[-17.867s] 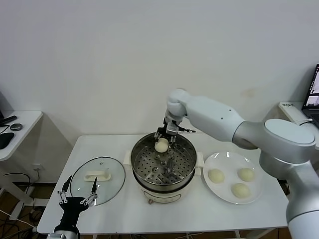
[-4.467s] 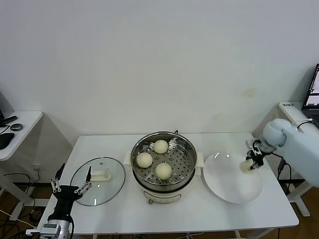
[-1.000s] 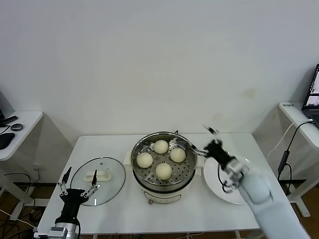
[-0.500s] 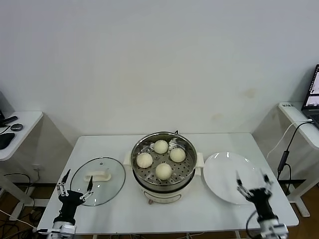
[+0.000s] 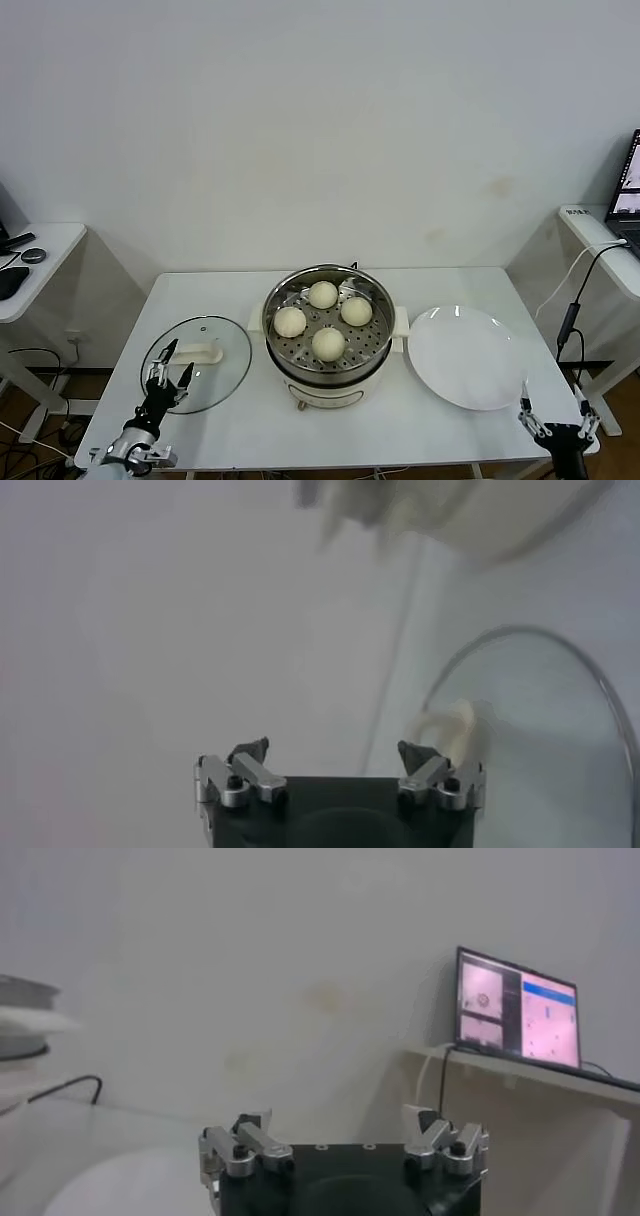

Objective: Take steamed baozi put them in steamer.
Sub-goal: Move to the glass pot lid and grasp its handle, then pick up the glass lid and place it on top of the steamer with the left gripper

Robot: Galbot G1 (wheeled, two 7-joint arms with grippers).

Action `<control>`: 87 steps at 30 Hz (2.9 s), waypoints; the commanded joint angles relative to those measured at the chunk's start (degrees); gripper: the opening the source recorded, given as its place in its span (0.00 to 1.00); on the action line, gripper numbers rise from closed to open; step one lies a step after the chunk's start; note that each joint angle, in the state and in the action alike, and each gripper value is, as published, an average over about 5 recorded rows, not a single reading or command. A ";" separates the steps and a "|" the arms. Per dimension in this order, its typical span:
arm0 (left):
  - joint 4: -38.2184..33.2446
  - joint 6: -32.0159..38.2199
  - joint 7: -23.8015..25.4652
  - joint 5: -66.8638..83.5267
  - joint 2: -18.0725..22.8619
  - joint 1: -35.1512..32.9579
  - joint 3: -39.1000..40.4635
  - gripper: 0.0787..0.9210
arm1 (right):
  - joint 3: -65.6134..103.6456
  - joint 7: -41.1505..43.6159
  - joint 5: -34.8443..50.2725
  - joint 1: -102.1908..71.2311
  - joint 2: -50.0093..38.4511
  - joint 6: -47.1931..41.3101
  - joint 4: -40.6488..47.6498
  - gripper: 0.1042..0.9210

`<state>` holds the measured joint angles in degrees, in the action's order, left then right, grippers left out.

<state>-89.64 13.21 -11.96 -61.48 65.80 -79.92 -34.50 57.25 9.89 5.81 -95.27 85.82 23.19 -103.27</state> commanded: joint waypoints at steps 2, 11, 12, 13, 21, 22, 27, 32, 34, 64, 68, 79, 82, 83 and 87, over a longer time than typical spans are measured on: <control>9.72 0.01 -0.50 -12.28 -1.74 8.99 2.23 0.88 | 1.80 -0.38 -1.60 -1.41 2.64 -0.14 0.33 0.88; 12.82 -0.13 -0.06 -12.38 -2.23 12.37 2.84 0.88 | 1.31 -0.45 -2.16 -1.46 2.29 -1.04 1.02 0.88; 13.22 -0.15 -0.01 -12.42 -2.19 12.70 3.02 0.88 | 1.31 -0.42 -2.53 -1.45 2.29 -1.10 1.13 0.88; 13.65 -0.16 0.03 -12.46 -2.14 13.06 3.23 0.88 | 1.29 -0.39 -2.91 -1.44 2.30 -1.17 1.24 0.88; 15.80 -0.35 0.16 -13.12 -1.48 15.30 4.05 0.88 | 1.19 -0.09 -3.56 -1.54 2.22 -1.25 1.39 0.88; 15.81 -0.40 0.24 -13.15 -1.46 15.39 4.13 0.88 | 1.16 -0.05 -3.54 -1.56 2.24 -1.25 1.36 0.88; 16.32 -0.49 0.56 -13.27 -1.27 15.77 4.43 0.80 | 0.81 0.08 -3.64 -1.62 2.37 -1.18 1.30 0.88; 17.67 -0.51 0.73 -12.91 -1.17 16.48 4.58 0.63 | 0.31 0.08 -3.91 -1.71 2.46 -1.22 1.24 0.88; 18.41 -0.67 0.74 -11.99 -1.27 16.71 4.79 0.56 | 0.08 0.08 -3.97 -1.82 2.40 -1.35 1.13 0.88; -30.91 -28.19 7.98 11.36 -10.95 -9.86 -4.55 0.11 | -7.22 1.34 -3.76 -3.24 0.39 -2.83 -1.76 0.88; -37.56 -35.20 13.91 13.27 -13.99 -6.66 -1.94 0.11 | -8.77 1.34 -4.73 -3.60 0.00 -2.64 -1.78 0.88; -35.20 -47.55 21.90 8.28 -15.26 15.20 26.56 0.11 | -11.15 -0.64 -11.14 -2.04 2.07 -2.21 -0.35 0.88; -33.13 -49.44 24.92 3.86 -11.96 19.90 32.45 0.11 | -11.61 -1.30 -12.56 -1.66 2.45 -2.08 0.40 0.88; -32.64 -49.94 26.10 1.95 -10.57 21.41 34.06 0.11 | -11.74 -1.53 -13.15 -1.49 2.58 -1.99 0.76 0.88; -30.46 -51.28 30.30 -5.92 -5.56 26.56 39.04 0.11 | -12.23 -2.16 -15.03 -0.95 2.94 -1.58 1.98 0.88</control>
<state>-120.80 -29.25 7.74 -54.82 53.32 -68.82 -15.17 46.57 8.87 -4.41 -96.94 88.04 21.20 -102.97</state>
